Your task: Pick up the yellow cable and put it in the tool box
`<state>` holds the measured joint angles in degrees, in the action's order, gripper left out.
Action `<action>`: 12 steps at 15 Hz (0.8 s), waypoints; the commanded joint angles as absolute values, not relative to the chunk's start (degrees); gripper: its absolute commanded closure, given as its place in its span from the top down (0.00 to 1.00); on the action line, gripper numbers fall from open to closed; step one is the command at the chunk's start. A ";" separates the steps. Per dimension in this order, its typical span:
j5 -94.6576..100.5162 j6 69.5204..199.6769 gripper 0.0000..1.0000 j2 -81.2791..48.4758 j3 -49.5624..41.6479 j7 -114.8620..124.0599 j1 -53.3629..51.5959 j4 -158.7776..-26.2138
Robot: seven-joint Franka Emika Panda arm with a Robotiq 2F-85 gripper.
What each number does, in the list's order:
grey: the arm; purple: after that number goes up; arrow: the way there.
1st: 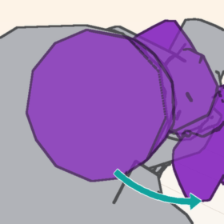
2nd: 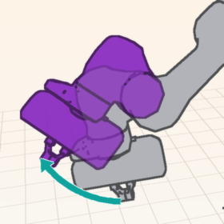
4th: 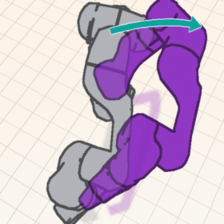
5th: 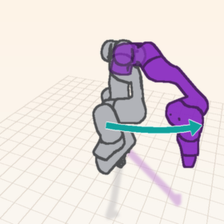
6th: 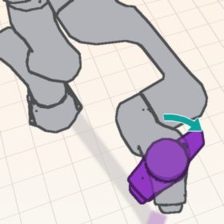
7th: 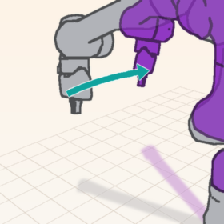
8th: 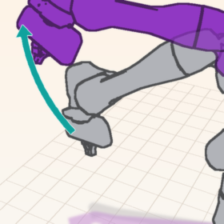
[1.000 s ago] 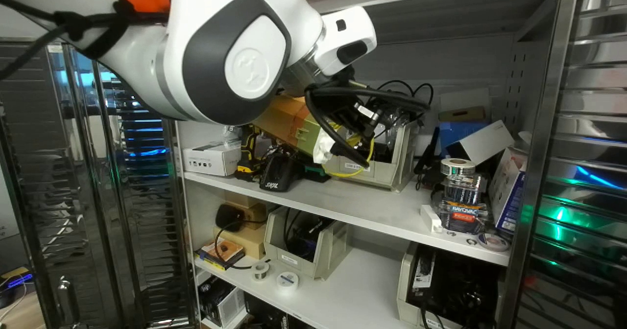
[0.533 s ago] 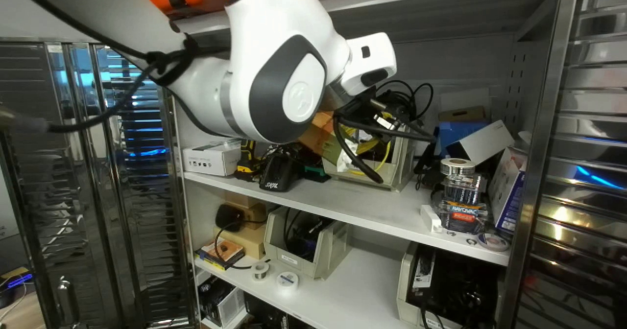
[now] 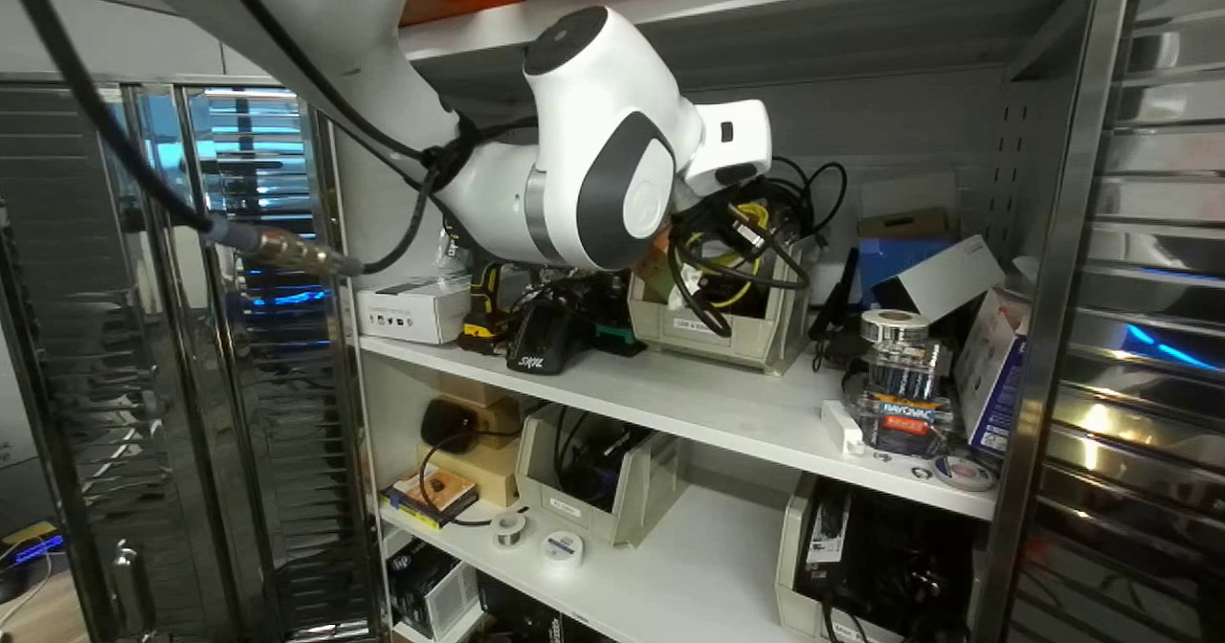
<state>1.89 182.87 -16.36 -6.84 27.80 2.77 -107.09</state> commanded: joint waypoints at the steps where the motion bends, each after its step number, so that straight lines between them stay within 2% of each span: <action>1: 1.04 181.52 0.03 -21.62 -9.44 31.83 -0.12 -96.65; 9: 2.46 175.55 0.04 -27.44 -11.47 32.35 -1.99 -88.66; 10: 2.68 175.33 0.09 -27.96 -11.85 32.47 -2.19 -88.10; 11: 2.89 175.29 0.36 -28.27 -12.37 32.69 -2.49 -87.73; 12: 3.09 175.19 0.36 -28.28 -12.63 32.46 -2.65 -87.64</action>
<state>2.01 176.11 -26.25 -10.59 31.56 -1.36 -91.79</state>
